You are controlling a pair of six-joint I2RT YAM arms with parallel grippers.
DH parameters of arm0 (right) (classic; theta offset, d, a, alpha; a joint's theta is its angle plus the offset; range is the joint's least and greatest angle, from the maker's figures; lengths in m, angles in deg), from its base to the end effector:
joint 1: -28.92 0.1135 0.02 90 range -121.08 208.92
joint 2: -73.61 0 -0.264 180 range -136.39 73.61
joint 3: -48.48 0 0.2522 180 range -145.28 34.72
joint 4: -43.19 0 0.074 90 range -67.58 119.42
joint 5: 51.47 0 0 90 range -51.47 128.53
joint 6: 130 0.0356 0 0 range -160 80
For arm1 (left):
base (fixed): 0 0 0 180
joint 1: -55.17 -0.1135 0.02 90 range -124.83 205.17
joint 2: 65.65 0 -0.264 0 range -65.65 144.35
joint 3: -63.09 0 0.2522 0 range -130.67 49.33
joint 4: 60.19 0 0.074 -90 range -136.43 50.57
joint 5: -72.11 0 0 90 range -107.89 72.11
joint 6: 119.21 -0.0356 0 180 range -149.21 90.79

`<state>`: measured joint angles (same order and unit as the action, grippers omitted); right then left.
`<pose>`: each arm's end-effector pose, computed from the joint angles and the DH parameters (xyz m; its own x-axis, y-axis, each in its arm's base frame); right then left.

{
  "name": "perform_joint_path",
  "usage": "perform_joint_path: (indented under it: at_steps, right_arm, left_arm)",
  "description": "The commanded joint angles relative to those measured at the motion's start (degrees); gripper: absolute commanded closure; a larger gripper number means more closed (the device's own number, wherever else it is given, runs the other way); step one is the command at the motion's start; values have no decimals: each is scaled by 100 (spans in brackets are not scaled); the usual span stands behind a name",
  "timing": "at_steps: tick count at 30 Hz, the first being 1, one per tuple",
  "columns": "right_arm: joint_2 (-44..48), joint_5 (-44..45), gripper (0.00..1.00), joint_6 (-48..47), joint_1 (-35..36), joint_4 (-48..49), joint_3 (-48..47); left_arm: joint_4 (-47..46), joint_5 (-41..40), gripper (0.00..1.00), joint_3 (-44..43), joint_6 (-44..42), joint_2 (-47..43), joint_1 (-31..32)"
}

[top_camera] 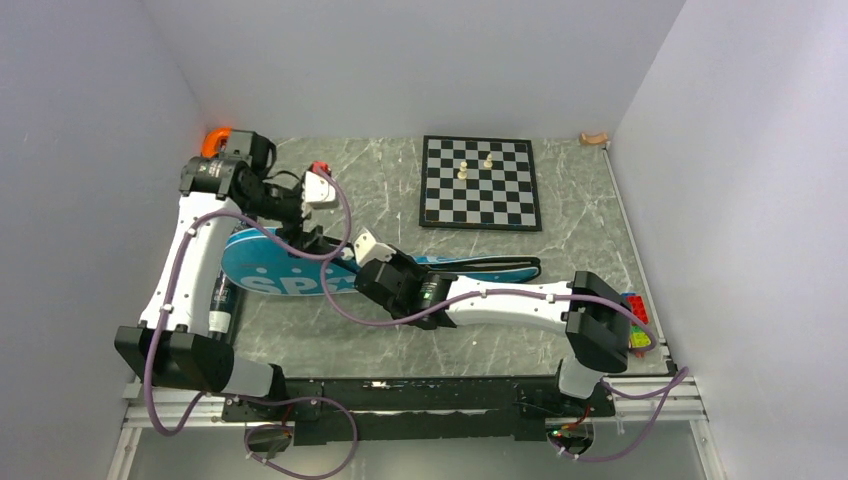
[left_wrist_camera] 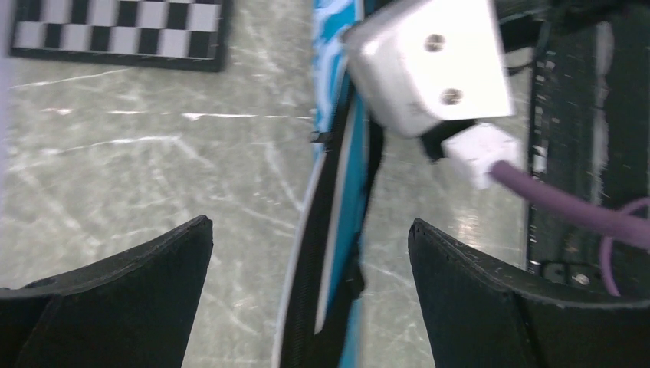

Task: Pack up the badminton gear

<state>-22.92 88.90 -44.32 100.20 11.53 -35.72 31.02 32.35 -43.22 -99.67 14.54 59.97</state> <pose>0.1434 0.3378 0.2548 -0.1902 -0.7109 -0.6771 -0.4418 0.6779 -0.5876 0.2391 -0.0475 0.3969 0.0522 0.6005 -0.7979 0.9776 0.1326 0.1637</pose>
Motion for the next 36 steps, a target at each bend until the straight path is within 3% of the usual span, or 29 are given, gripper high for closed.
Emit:
perform_joint_path:
  at_steps: [1, 9, 19, 23, 27, 29, 32, 36]
  right_arm:
    - [304, 525, 100, 618, 79, 621, -46]
    - [591, 1169, 100, 740, 162, 1112, 361]
    - [551, 1178, 100, 764, 358, 1276, 549]
    - [496, 1294, 100, 795, 411, 1264, 540]
    - [495, 1511, 100, 573, 406, 1576, 587]
    - [500, 1714, 100, 229, 385, 2034, 653]
    - [521, 1866, 100, -108, 276, 2591, 728]
    - [481, 1933, 100, -97, -19, 2887, 736]
  left_arm:
    - [733, 112, 1, 299, -448, -20, 319]
    - [-144, -450, 1, 645, 233, -20, 606]
    - [-1000, -1361, 1, 1005, 621, 295, 1019]
    - [-838, -1542, 10, 938, 593, 595, 1151]
    - [-942, -1818, 31, 844, 823, 814, 1206]
    - [-1217, -1937, 49, 772, 1050, 845, 1216]
    - [-1931, -2104, 76, 819, 1442, 686, 1217]
    - [-2901, -2403, 97, 1076, 1881, 363, 1320]
